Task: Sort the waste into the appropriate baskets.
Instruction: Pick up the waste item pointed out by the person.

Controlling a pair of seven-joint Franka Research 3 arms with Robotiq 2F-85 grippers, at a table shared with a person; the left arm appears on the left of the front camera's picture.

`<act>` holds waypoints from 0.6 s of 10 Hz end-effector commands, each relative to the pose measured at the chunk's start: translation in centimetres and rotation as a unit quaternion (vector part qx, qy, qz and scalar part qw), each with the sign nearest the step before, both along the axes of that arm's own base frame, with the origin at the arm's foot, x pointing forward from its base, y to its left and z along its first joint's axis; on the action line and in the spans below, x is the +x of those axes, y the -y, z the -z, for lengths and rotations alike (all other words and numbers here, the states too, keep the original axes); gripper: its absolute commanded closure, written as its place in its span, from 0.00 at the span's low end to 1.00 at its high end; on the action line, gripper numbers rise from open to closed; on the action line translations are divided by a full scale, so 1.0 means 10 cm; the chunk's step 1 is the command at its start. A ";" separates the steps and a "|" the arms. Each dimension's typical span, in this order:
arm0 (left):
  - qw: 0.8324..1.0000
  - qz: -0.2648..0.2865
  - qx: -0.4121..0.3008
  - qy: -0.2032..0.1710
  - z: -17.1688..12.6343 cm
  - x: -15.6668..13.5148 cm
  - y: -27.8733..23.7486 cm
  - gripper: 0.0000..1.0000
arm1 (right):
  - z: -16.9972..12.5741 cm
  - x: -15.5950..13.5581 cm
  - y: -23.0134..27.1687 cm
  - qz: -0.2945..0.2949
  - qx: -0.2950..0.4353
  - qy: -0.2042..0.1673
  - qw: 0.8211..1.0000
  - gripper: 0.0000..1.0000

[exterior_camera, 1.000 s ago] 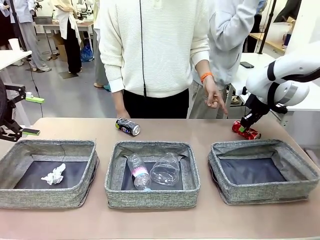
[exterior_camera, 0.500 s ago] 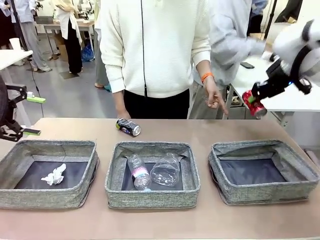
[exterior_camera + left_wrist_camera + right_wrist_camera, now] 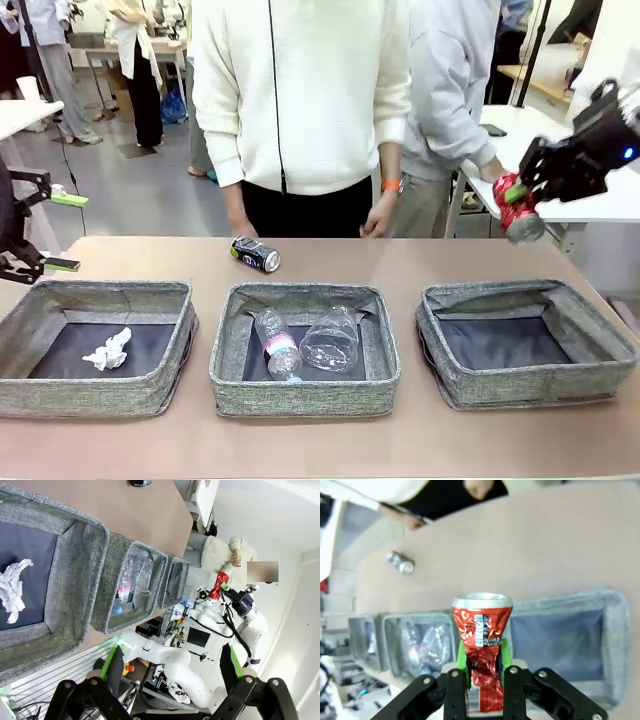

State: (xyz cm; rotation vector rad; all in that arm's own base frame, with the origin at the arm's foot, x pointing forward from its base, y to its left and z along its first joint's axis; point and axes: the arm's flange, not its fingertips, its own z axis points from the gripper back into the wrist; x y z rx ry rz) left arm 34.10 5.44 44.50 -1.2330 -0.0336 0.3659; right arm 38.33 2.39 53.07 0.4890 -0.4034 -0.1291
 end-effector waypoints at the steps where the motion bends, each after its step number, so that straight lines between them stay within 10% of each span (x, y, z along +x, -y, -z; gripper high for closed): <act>1: 1.000 0.006 -0.002 0.008 -0.01 -0.02 -0.01 0.00 | 0.21 -0.06 -0.04 0.000 0.004 0.050 0.999 1.00; 2: 1.000 0.006 -0.002 0.008 -0.01 -0.02 -0.01 0.00 | 0.00 0.00 0.00 0.000 0.000 0.000 1.000 1.00; 5: 1.000 0.006 -0.002 0.008 -0.01 -0.02 -0.01 0.00 | 0.00 0.00 0.00 0.000 0.000 0.000 1.000 1.00; 6: 1.000 0.006 -0.002 0.008 -0.01 -0.02 -0.01 0.00 | 0.08 -0.06 -0.01 -0.001 -0.001 0.010 1.000 0.73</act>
